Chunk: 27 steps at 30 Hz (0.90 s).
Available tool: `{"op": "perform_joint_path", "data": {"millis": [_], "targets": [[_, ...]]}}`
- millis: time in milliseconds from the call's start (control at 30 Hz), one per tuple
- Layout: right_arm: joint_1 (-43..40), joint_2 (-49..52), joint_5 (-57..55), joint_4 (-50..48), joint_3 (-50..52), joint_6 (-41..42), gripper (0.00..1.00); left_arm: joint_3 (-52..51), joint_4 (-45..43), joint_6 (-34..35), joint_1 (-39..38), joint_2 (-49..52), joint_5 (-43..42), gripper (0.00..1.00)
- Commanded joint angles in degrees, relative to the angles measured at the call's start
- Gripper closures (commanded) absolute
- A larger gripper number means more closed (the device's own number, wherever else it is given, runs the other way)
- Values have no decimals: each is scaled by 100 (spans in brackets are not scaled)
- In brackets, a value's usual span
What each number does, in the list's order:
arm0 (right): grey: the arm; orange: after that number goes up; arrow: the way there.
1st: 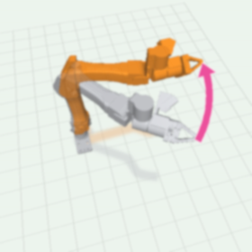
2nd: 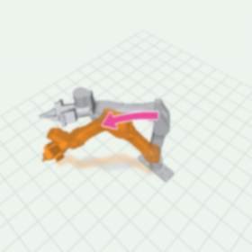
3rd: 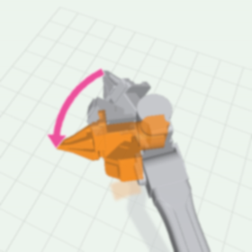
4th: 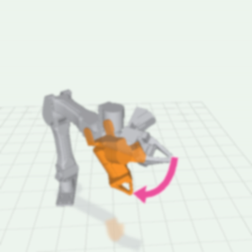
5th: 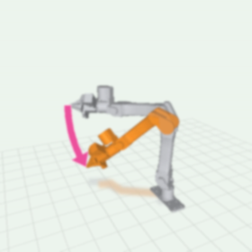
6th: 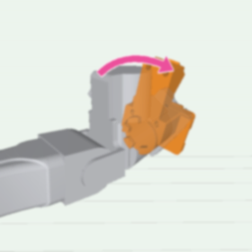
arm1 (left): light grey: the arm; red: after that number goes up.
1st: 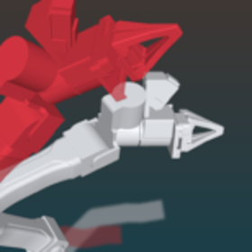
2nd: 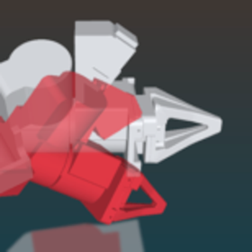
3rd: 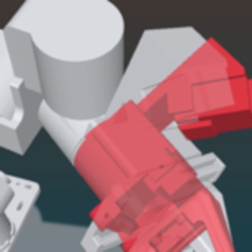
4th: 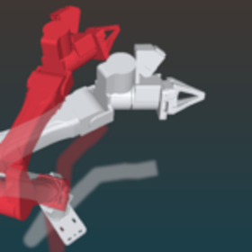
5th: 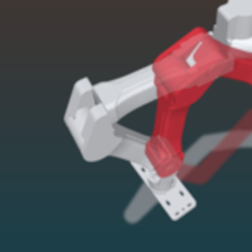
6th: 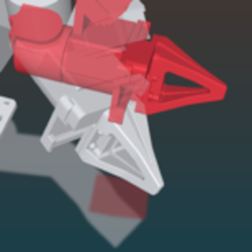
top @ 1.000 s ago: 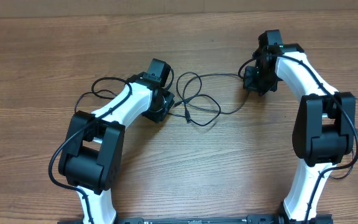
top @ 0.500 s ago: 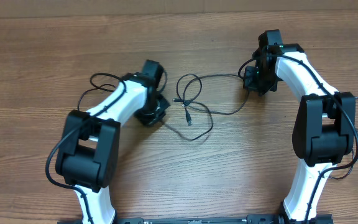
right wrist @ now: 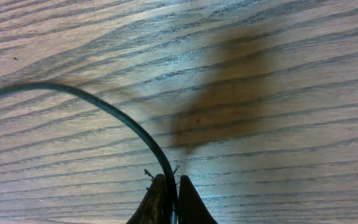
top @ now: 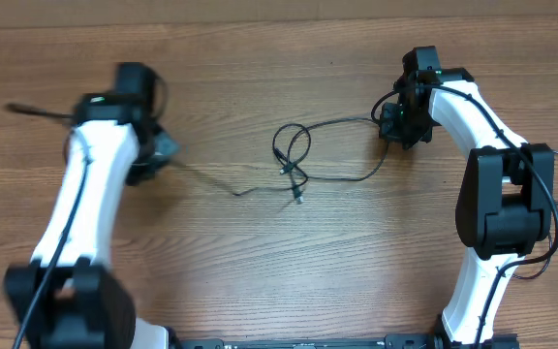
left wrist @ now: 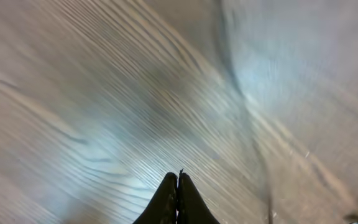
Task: Untangle cables
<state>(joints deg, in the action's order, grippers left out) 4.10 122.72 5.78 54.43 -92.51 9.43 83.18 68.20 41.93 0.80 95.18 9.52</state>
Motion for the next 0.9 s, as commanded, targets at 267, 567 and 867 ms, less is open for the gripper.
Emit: {"op": "perform_joint_path", "data": {"millis": [267,567,867], "targets": [[-46,-173,31,-39,33,57,96,446,-306,55,1746,-1757,-2273,95],[-46,-173,31,-11,33,57,96,160,107,-83,970,-1233,-2409,43],[-46,-173,31,-13,33,57,95,-68,52,-83,-457,315,-2398,34]]}}
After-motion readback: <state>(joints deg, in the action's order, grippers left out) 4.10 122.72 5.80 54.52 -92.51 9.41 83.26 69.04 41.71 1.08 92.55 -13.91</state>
